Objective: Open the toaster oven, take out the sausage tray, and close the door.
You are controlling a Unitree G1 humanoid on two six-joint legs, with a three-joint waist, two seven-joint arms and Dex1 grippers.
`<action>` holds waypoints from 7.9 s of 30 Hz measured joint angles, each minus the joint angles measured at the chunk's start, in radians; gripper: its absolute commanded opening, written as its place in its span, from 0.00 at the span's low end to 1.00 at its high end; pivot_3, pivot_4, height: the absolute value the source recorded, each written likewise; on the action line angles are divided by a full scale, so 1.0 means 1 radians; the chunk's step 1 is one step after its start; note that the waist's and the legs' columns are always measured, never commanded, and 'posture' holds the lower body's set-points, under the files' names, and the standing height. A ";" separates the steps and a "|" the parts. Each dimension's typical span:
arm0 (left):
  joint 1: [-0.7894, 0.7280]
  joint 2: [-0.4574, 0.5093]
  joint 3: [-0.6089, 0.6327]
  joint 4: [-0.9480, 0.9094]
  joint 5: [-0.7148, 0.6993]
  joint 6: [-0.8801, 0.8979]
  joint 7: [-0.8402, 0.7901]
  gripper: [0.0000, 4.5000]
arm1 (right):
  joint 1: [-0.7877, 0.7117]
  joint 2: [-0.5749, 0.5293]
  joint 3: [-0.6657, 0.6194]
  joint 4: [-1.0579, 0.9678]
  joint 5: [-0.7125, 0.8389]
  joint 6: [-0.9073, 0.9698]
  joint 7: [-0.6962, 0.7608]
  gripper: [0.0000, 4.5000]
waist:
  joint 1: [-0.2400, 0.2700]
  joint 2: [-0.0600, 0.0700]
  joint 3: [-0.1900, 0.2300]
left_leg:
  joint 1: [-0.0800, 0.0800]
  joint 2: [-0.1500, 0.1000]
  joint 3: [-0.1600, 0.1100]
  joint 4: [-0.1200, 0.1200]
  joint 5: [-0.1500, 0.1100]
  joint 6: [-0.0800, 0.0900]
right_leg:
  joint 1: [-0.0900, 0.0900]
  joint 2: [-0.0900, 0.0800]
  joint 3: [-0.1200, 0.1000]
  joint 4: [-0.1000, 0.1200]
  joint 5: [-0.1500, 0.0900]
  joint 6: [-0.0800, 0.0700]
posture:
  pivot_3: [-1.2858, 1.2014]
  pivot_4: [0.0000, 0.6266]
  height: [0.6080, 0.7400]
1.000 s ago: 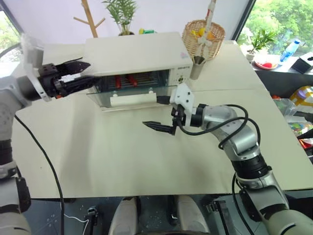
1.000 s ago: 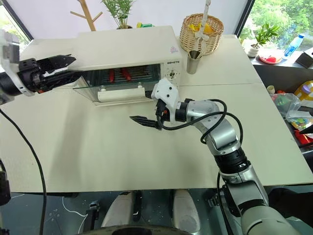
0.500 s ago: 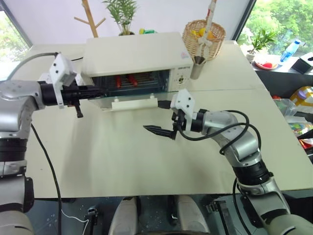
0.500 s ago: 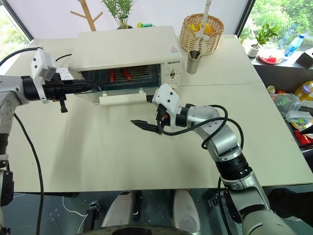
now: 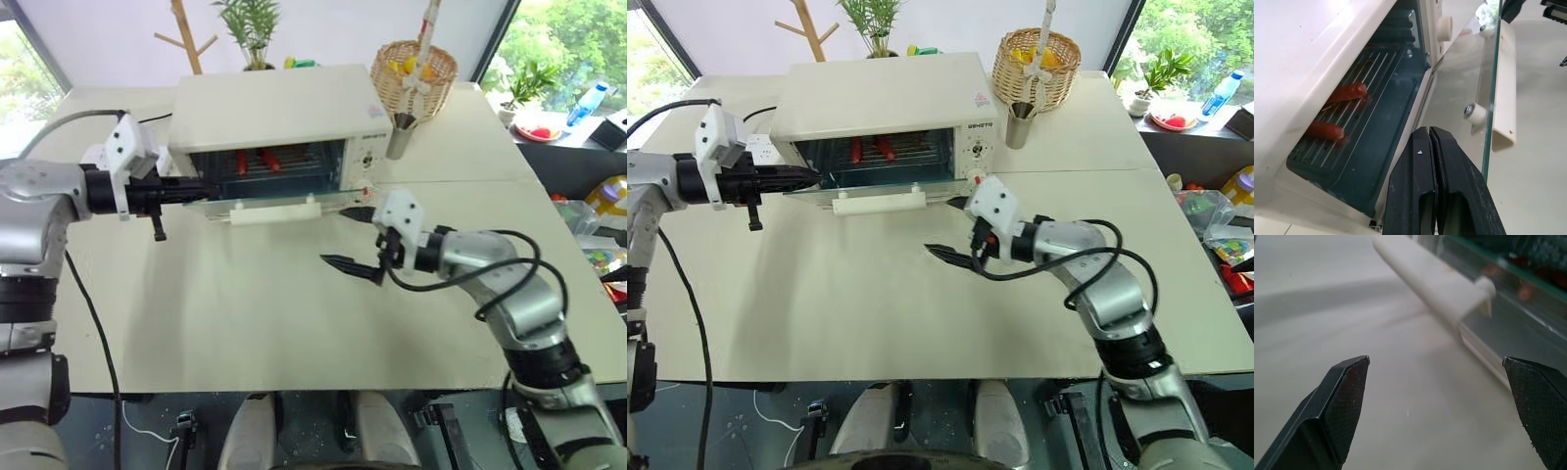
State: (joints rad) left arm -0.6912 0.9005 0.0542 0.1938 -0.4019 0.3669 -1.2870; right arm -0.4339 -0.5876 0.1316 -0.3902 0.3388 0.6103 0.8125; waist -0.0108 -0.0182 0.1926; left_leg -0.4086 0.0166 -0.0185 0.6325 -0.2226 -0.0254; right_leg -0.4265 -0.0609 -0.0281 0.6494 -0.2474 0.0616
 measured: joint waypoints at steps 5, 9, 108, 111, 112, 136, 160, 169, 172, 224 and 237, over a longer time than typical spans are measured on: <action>0.029 -0.005 0.000 -0.038 -0.005 0.030 -0.001 0.01 | 0.139 -0.138 -0.120 -0.156 0.083 0.075 0.040 1.00 | -0.002 0.000 0.000 | 0.000 0.000 0.000 0.000 0.000 0.000 | 0.000 0.000 0.000 0.000 0.000 0.000 | 0.52 0.24 1.00; 0.107 -0.005 0.001 -0.102 -0.025 0.060 0.000 0.01 | 0.173 -0.202 -0.212 -0.235 0.157 0.115 0.058 1.00 | -0.008 0.000 0.000 | 0.001 0.001 0.000 0.000 0.000 0.000 | 0.000 0.001 0.001 0.000 0.000 0.000 | 0.52 0.24 1.00; 0.293 0.043 0.316 -0.330 -0.436 0.431 0.227 0.00 | -0.810 0.497 0.458 1.611 -1.034 -0.879 -0.817 0.01 | -0.035 -0.006 -0.002 | 0.002 0.000 -0.001 -0.002 0.000 -0.001 | 0.000 0.000 0.001 0.001 0.000 -0.001 | 0.52 0.24 1.00; 0.293 0.039 0.315 -0.328 -0.435 0.431 0.228 0.00 | -0.813 0.498 0.458 1.617 -1.035 -0.879 -0.820 0.01 | -0.035 -0.006 -0.002 | 0.002 0.000 -0.001 -0.002 0.000 -0.001 | 0.000 0.000 0.001 0.001 0.000 -0.001 | 0.52 0.24 1.00; 0.291 0.038 0.315 -0.326 -0.435 0.431 0.230 0.00 | -0.813 0.497 0.458 1.617 -1.035 -0.880 -0.820 0.01 | -0.035 -0.006 -0.002 | 0.002 0.000 -0.001 -0.001 0.000 -0.001 | 0.000 0.000 0.001 0.001 0.000 -0.001 | 0.52 0.24 1.00; 0.008 -0.062 0.126 -0.012 -0.256 0.293 0.152 0.00 | -0.622 0.380 0.461 1.206 -1.063 -0.825 -0.698 0.01 | -0.034 -0.006 -0.001 | 0.000 0.000 0.000 -0.002 0.000 -0.001 | -0.002 0.000 0.002 0.001 0.000 0.000 | 0.52 0.24 1.00; -0.024 -0.051 0.117 0.010 -0.220 0.301 0.066 0.00 | -0.148 0.113 0.385 0.395 -1.080 -0.709 -0.419 0.01 | 0.004 -0.007 -0.001 | 0.000 -0.001 0.000 -0.001 0.000 -0.001 | -0.001 -0.001 0.001 0.000 0.000 0.000 | 0.52 0.24 1.00; 0.020 -0.051 0.116 -0.020 -0.222 0.342 0.049 0.00 | -0.018 0.035 0.346 0.257 -1.063 -0.763 -0.380 0.01 | -0.003 -0.007 -0.001 | 0.000 -0.001 0.000 0.000 0.000 -0.001 | 0.000 -0.001 0.001 0.000 0.000 0.000 | 0.52 0.24 1.00; 0.061 -0.038 0.121 -0.071 -0.245 0.389 0.051 0.00 | 0.017 0.005 0.320 0.219 -1.057 -0.786 -0.374 0.01 | -0.001 -0.007 -0.001 | 0.000 -0.001 0.000 0.000 0.000 -0.001 | 0.000 -0.001 0.001 0.000 0.000 0.000 | 0.52 0.24 1.00; 0.569 -0.329 0.352 -0.234 -1.548 0.814 1.276 0.25 | 0.132 -0.072 0.143 0.182 -0.944 -1.156 -0.363 0.00 | 0.001 -0.009 -0.002 | 0.003 -0.001 -0.002 0.002 0.001 -0.002 | 0.004 -0.002 0.003 0.001 0.000 -0.001 | 0.52 0.24 1.00; 0.556 -0.362 0.358 -0.186 -1.554 0.820 1.291 0.01 | 0.126 -0.072 0.142 0.181 -0.955 -1.163 -0.345 0.00 | 0.001 -0.009 -0.002 | 0.004 -0.001 -0.001 0.002 0.001 -0.002 | 0.005 -0.002 0.003 0.000 0.000 -0.001 | 0.52 0.24 1.00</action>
State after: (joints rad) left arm -0.1353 0.5383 0.4124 0.0081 -1.9554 1.1865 0.0035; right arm -0.3082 -0.6592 0.2738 -0.2094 -0.6164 -0.5527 0.4675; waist -0.0096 -0.0270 0.1910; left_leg -0.4051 0.0152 -0.0200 0.6343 -0.2213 -0.0277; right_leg -0.4217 -0.0632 -0.0254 0.6497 -0.2478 0.0607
